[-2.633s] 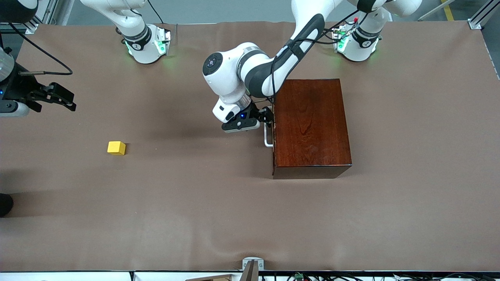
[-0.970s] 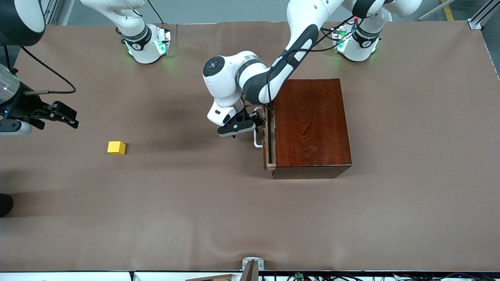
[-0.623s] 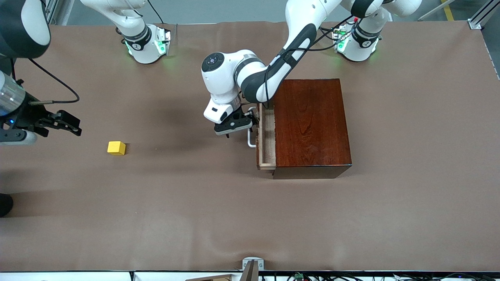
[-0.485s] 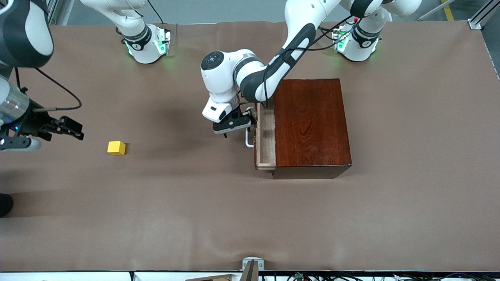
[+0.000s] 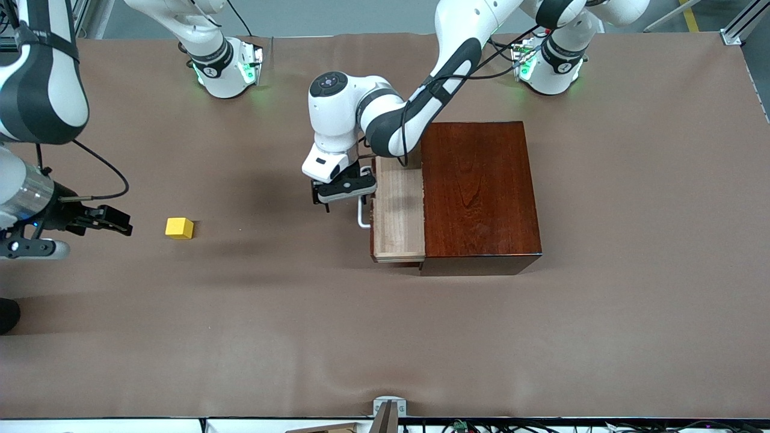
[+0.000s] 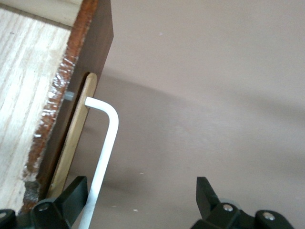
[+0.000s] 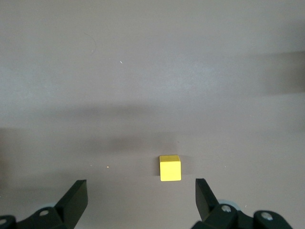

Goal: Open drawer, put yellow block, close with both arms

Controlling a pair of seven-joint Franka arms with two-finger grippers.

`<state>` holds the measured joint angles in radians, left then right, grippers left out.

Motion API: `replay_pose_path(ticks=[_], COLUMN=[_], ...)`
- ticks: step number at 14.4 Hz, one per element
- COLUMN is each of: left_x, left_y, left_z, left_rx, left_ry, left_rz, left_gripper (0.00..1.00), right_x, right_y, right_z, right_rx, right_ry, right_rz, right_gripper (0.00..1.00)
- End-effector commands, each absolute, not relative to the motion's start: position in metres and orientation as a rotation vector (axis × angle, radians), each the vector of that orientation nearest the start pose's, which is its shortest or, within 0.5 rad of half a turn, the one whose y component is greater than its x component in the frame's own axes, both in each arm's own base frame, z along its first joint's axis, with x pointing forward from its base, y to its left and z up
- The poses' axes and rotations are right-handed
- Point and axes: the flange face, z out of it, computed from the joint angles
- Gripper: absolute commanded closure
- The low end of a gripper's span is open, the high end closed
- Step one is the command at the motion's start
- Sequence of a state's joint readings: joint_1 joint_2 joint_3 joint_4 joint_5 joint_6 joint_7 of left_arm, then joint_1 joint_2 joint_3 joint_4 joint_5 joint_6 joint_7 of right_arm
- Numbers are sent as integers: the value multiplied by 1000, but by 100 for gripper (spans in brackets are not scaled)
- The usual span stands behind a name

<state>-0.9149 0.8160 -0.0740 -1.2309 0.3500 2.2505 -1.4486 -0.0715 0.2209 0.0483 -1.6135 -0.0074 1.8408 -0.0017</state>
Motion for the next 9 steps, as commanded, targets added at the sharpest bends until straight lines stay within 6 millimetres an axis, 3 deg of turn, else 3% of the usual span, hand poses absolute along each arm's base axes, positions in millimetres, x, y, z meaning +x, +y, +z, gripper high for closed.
replay_pose_path(ticks=[1,4,6,8,9], left_x=[448,453,461,474,481], left_y=[-647,-644,-636,-618,-605], left_z=[314,331,350,379,403], left_rx=[-3237,-3242,-3239,-3202,-3181], left_ry=[-531,-557,-581,-622,-649], left_rz=[-503,-521,-547,-552,-563], left_gripper=[0,0,0,0,0], right_x=[642,650,657,659,660], right_y=[-22,-26,-44,-48,-49], right_z=[477,443,427,407,396], right_rx=[-3131,-3130,-3114,-3110,-3108], right_ry=[29,35,85,95,97], right_rz=[32,90,69,114,138], right_gripper=[0,0,0,0,0])
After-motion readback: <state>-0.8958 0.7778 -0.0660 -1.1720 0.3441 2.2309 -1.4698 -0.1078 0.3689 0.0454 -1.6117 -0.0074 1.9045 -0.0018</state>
